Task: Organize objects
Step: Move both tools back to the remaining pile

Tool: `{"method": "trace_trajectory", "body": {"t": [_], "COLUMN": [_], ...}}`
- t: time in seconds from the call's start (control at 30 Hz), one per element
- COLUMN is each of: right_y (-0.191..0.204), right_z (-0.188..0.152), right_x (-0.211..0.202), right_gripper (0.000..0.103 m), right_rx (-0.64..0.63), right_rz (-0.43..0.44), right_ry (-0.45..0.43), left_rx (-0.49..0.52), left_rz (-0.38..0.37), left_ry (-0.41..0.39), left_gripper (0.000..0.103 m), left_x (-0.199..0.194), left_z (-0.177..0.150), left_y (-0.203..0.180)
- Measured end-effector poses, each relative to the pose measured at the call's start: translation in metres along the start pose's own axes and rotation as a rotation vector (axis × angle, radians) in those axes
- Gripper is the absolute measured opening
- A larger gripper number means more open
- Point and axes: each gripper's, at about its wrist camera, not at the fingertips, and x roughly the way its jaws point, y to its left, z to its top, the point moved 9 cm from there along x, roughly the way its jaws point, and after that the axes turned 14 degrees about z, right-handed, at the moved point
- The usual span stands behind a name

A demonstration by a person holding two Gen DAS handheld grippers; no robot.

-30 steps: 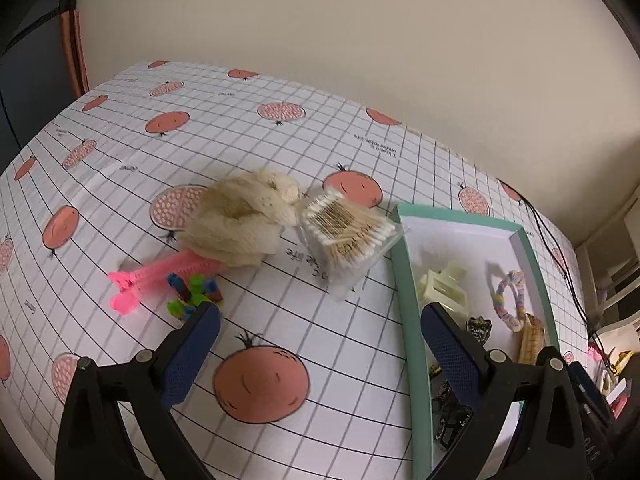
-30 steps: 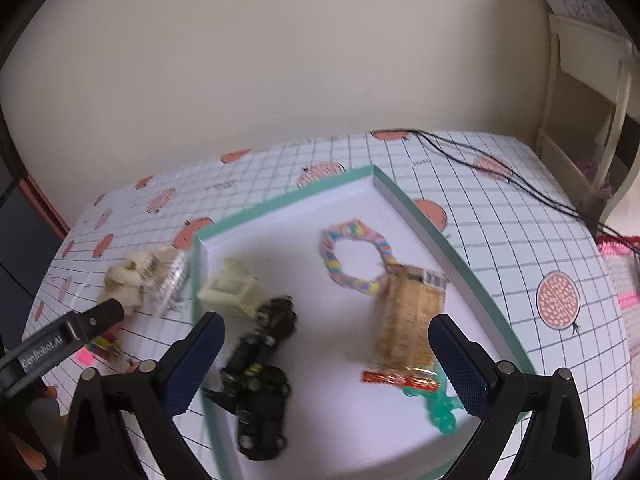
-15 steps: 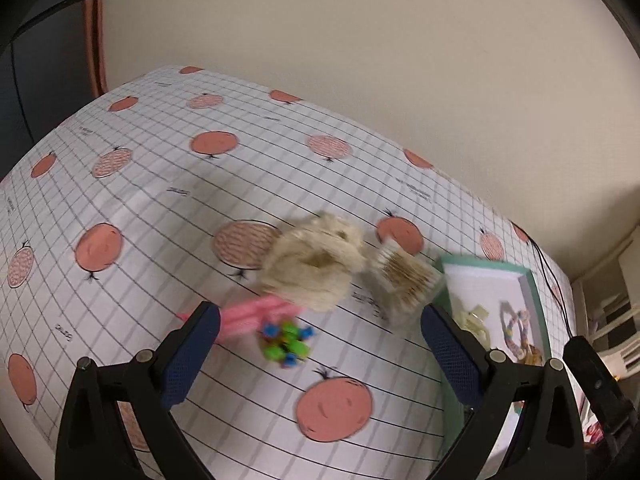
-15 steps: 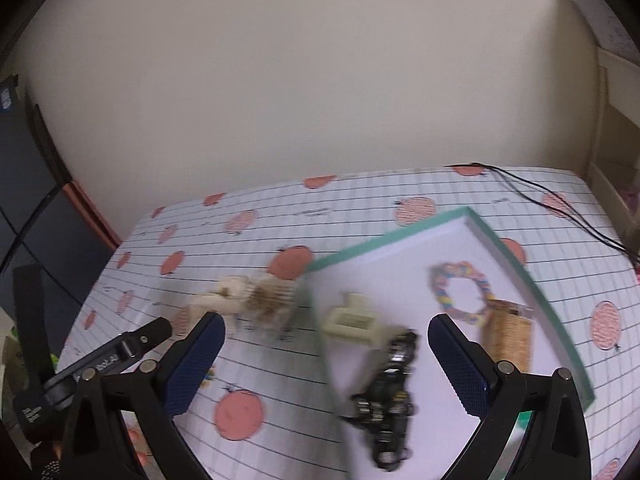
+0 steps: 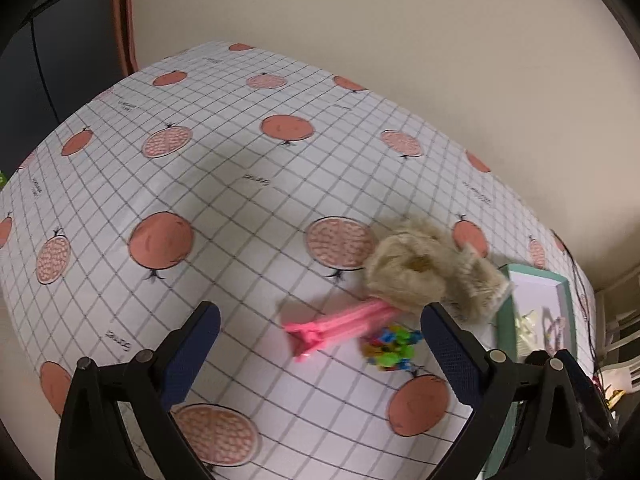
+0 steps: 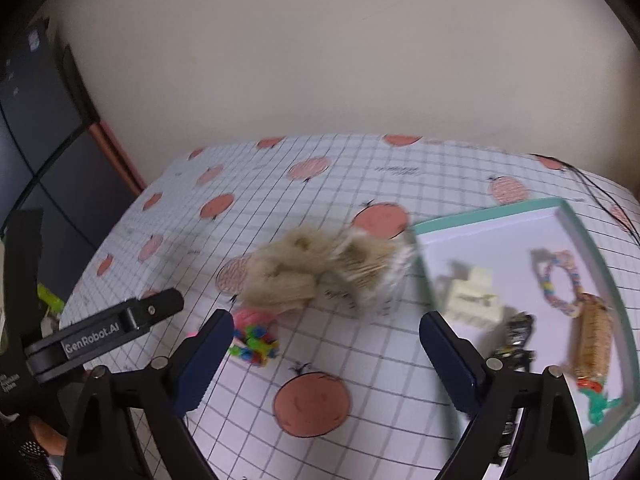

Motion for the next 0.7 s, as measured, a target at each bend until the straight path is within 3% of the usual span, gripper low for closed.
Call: {"method": "trace_trajectory", "body": {"t": [0.3, 0.7], "right_y": [0.028, 0.031], "right_z": [-0.020, -0.040], "right_x": [0.043, 0.087], "right_gripper": [0.090, 0.084], "right_rx": [-0.036, -0.062], "right_rz": [0.021, 0.004], "right_ry": [0.096, 0.180], "left_rx": [-0.013, -0.026], "left_rz": [0.014, 0.021], "left_ry": [0.059, 0.120], "left_gripper": [0.100, 0.100], "left_x": [0.018, 0.041], "left_z": [-0.002, -0.009], "left_y": [0.017, 0.022]}}
